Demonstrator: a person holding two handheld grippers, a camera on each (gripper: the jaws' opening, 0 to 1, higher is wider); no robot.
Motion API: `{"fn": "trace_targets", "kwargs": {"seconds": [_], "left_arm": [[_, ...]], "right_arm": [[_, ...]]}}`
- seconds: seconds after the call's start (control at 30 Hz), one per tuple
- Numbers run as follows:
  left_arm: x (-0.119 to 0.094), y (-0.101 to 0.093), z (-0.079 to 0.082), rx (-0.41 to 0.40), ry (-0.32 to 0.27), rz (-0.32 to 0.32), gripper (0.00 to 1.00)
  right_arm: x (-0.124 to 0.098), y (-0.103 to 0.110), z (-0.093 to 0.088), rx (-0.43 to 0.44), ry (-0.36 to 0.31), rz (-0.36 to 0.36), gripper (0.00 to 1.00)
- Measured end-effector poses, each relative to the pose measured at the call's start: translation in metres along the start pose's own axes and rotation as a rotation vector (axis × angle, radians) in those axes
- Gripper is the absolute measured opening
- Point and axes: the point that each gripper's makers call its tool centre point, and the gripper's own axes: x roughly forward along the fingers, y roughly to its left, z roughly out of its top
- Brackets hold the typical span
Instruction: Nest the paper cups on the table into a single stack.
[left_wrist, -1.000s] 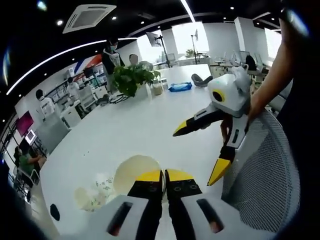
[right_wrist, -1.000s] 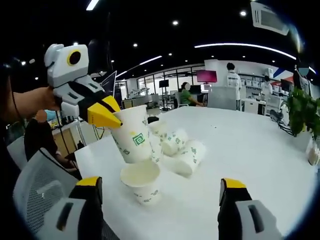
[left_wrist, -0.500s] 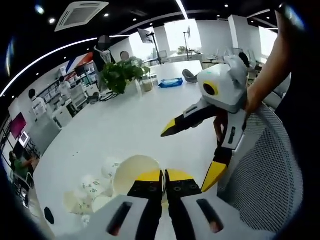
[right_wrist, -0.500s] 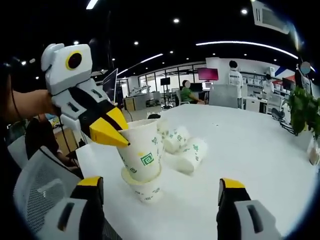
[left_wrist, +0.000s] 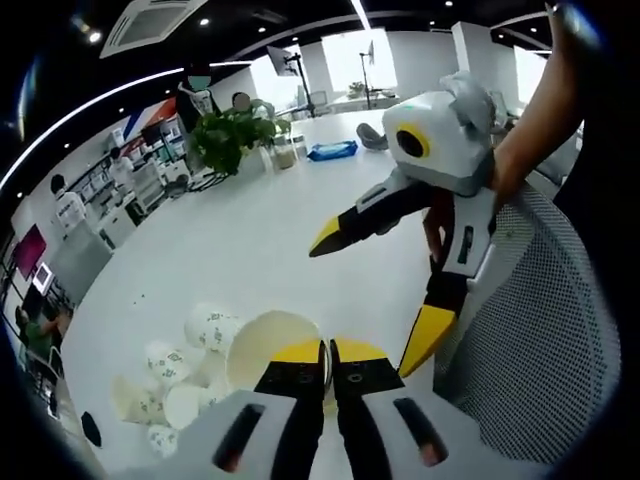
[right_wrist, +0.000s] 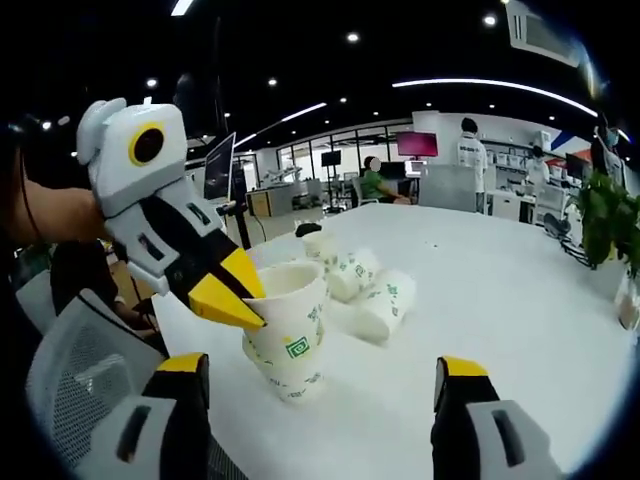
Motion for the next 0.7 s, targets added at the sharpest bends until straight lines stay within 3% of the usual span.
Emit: {"fn": "trace_targets", "kwargs": {"seconds": [0.37,0.7], "left_arm": [[0.013,-0.005,-0.016,-0.030,0.030,-0.012,0.00],[0.016,-0.008,-0.015,-0.058,0.008,-0.023,0.08]], "right_arm": [[0.001,0.000,-0.005,-0.005,0.023,-0.003,0.92],[0.000,0.002,-0.005,-0.008,0.033,-0.005,0.91]]}}
